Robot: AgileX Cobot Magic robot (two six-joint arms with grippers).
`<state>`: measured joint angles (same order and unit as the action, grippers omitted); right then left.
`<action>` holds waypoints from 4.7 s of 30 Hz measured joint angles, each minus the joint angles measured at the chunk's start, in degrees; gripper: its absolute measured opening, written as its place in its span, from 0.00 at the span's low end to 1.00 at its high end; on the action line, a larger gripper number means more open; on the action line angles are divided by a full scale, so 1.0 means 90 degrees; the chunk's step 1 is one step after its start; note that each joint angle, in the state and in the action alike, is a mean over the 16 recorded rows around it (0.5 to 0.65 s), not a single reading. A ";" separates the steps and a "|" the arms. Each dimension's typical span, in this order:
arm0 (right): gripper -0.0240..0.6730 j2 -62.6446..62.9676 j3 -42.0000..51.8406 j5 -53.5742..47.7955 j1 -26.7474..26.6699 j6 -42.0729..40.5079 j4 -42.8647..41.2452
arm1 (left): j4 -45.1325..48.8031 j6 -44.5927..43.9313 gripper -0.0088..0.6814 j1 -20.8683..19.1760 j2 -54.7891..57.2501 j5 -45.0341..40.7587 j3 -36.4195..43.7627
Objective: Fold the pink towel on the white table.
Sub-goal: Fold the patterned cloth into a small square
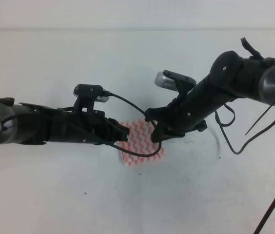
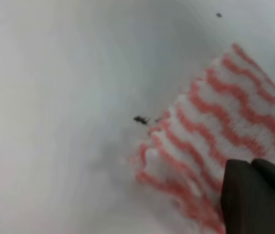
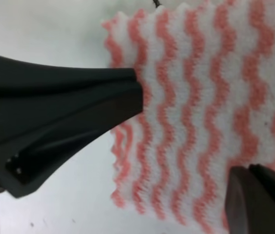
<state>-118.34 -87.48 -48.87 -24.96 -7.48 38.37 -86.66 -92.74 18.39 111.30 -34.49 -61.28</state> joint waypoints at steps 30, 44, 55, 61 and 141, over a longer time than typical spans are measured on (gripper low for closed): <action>0.00 -0.0165 0.0000 -0.0364 -0.0001 0.0018 -0.0196 | 0.0655 0.0213 0.00 -0.0011 -0.0140 0.0032 -0.0002; 0.00 0.0097 0.0000 -0.0482 -0.0003 0.0002 -0.0200 | 0.1780 0.1097 0.00 -0.0014 -0.0289 -0.0274 -0.0002; 0.00 -0.0085 0.0000 -0.0497 0.0000 -0.0004 -0.0220 | 0.2327 0.1485 0.00 -0.0014 -0.0247 -0.0272 -0.0003; 0.00 -0.0181 0.0000 -0.0528 0.0001 -0.0009 -0.0224 | 0.2396 0.1553 0.00 -0.0015 -0.0221 -0.0285 -0.0003; 0.00 0.1122 0.0001 -0.0014 0.0143 0.1177 -0.1999 | 0.1749 0.1462 0.01 0.0616 0.0625 -0.0515 -0.1199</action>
<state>-108.24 -87.47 -49.00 -23.67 3.11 20.37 -70.92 -79.58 23.93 116.93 -39.12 -72.08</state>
